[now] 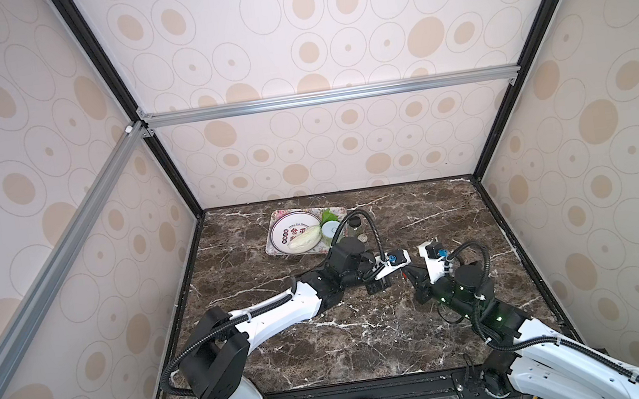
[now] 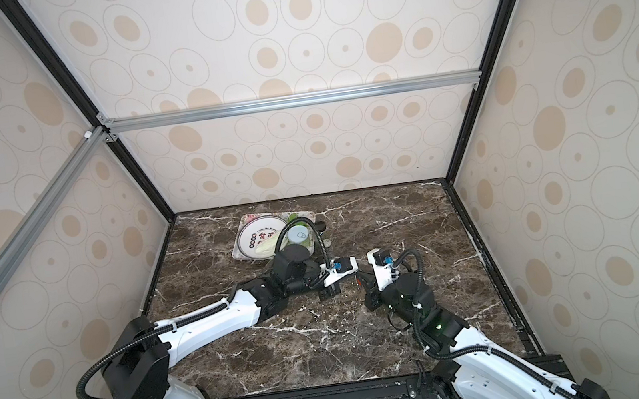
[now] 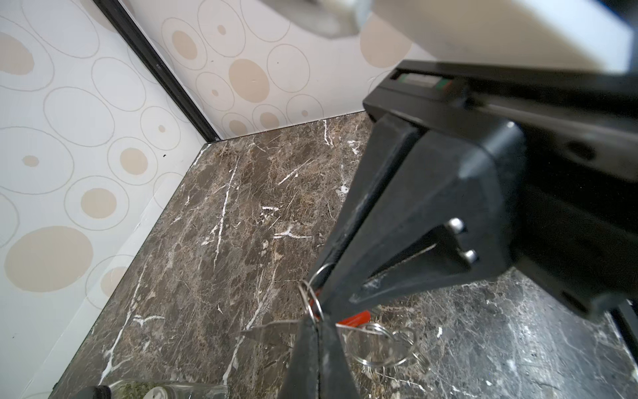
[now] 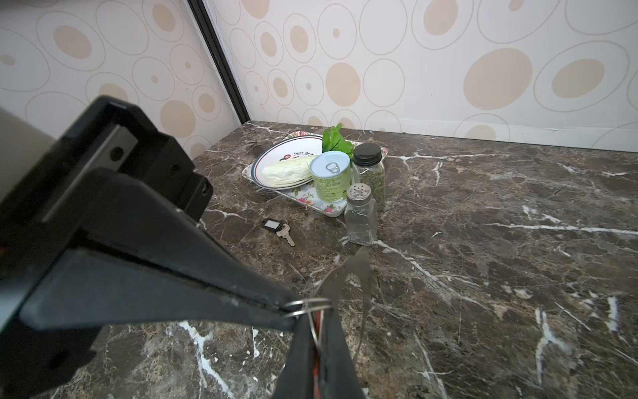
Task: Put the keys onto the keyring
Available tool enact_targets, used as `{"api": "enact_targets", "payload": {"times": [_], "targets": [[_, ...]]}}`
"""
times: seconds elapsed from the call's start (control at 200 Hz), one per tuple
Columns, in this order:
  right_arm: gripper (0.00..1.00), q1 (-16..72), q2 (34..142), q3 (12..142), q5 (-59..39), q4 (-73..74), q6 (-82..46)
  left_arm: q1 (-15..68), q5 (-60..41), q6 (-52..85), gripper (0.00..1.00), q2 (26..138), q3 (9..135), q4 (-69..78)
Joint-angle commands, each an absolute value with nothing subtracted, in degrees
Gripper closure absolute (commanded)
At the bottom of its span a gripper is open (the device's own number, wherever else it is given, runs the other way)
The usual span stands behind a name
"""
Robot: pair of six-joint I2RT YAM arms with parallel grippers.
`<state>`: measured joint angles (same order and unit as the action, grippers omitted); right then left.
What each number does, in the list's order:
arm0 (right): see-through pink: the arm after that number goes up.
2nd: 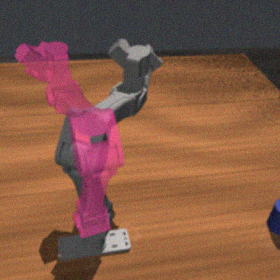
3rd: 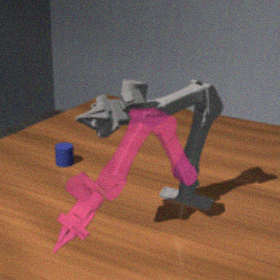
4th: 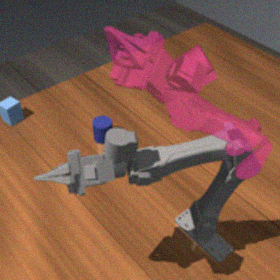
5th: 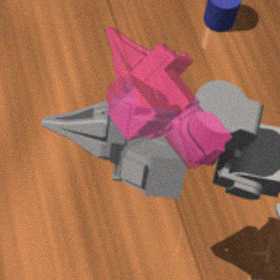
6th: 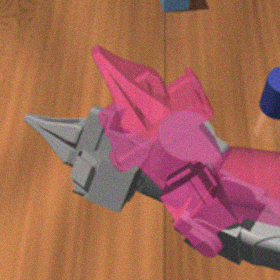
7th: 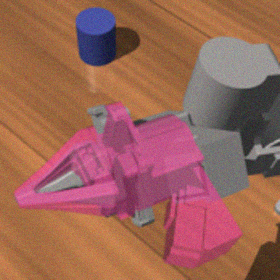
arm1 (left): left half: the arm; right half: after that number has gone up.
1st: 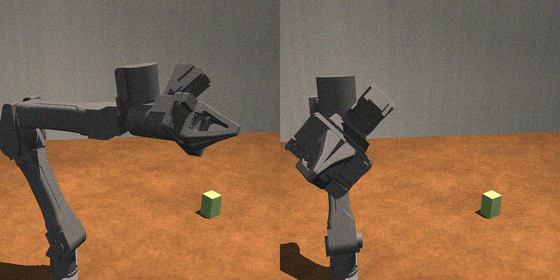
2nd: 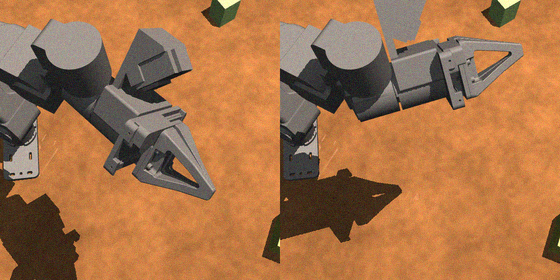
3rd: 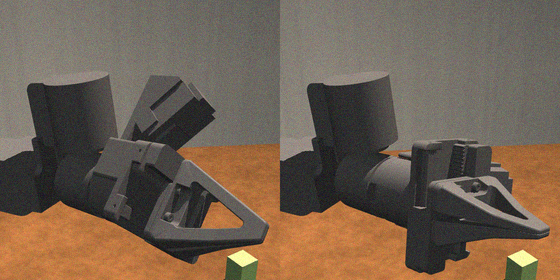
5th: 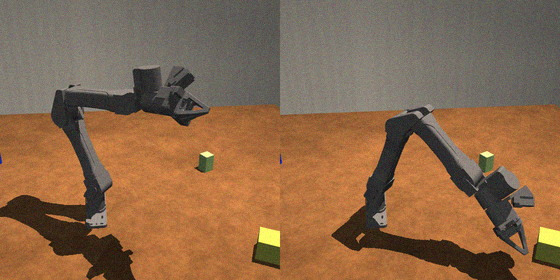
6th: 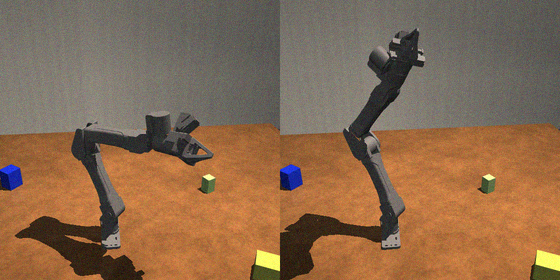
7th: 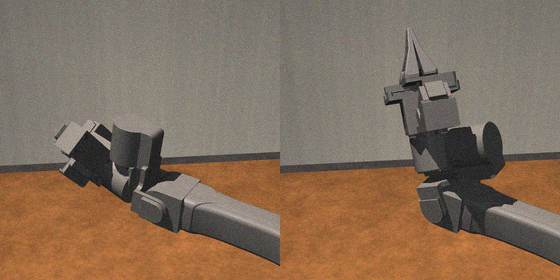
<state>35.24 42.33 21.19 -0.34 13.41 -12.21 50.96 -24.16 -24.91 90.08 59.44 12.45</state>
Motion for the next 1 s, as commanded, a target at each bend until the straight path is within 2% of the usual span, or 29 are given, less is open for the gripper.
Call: {"api": "enact_targets", "payload": {"times": [0.0, 0.49, 0.96, 0.995], "targets": [[1.00, 35.43, 42.80, 20.58, -0.43, 16.57, -13.46, 51.24, -23.10, -24.95, 1.00, 87.20, 58.48, 18.09], [1.00, 34.21, 47.60, 20.74, -0.57, 18.38, -16.44, 51.24, -23.82, -22.92, 1.00, 80.12, 48.37, 32.60], [1.00, 34.12, 44.54, 20.39, -2.82, 17.84, -14.67, 51.23, -23.23, -23.84, 1.00, 80.78, 49.00, 31.44], [1.00, 34.11, 44.06, 20.31, -2.90, 17.72, -14.51, 51.24, -23.04, -23.98, 0.97, 80.84, 49.09, 31.13]]}}
